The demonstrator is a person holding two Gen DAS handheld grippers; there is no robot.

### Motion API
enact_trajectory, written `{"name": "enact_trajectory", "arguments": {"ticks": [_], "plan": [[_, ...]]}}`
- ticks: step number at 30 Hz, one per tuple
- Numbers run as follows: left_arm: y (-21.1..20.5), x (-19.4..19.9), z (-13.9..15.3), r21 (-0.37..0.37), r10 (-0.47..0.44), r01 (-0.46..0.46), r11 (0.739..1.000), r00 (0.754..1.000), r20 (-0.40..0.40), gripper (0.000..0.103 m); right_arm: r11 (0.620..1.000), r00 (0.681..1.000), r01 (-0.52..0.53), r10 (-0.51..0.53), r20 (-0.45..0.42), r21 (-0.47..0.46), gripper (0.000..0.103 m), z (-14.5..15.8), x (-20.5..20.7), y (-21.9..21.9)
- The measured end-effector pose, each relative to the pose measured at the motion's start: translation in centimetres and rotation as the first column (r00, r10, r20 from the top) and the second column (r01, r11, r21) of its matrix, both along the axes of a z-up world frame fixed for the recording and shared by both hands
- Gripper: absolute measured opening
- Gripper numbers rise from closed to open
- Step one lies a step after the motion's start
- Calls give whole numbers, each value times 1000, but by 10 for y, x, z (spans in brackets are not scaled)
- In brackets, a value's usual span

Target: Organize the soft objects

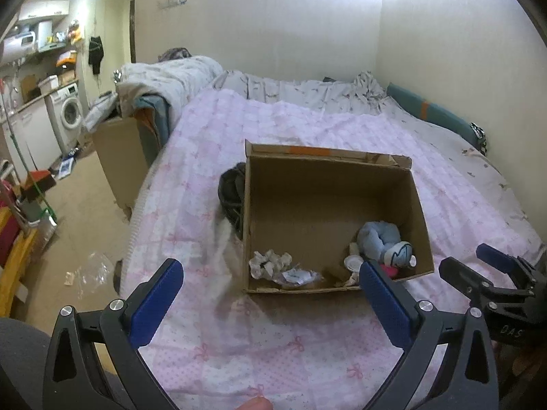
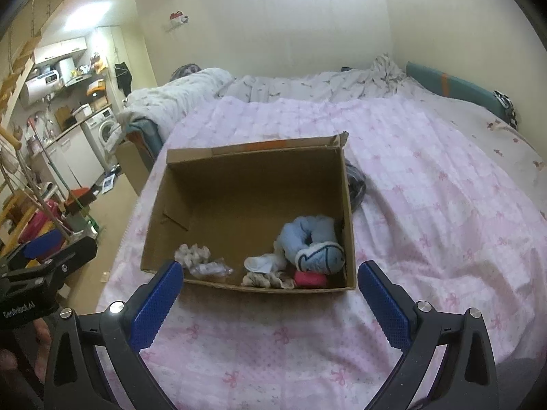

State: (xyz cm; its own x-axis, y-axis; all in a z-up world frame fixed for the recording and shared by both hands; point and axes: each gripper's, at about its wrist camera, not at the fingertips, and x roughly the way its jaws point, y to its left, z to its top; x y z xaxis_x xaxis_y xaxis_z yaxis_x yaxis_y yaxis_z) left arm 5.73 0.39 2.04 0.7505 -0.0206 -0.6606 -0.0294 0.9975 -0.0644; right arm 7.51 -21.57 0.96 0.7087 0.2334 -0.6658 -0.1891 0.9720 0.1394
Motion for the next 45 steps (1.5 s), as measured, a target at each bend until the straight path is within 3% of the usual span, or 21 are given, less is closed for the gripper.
{"name": "enact_trajectory", "arguments": {"ticks": [8, 21, 45], "plan": [[-12, -2, -2, 35, -36, 35, 999, 999, 10, 103, 1000, 999, 27, -26, 21, -12, 103, -3, 2, -2], [-3, 0, -1, -6, -18, 18, 1000, 1000, 1, 103, 999, 999, 40, -40, 18, -15, 103, -4, 2, -5], [-4, -2, 0, -12, -28, 28, 1000, 1000, 2, 103, 999, 999, 38, -38, 17, -23, 103, -4, 2, -4]]}}
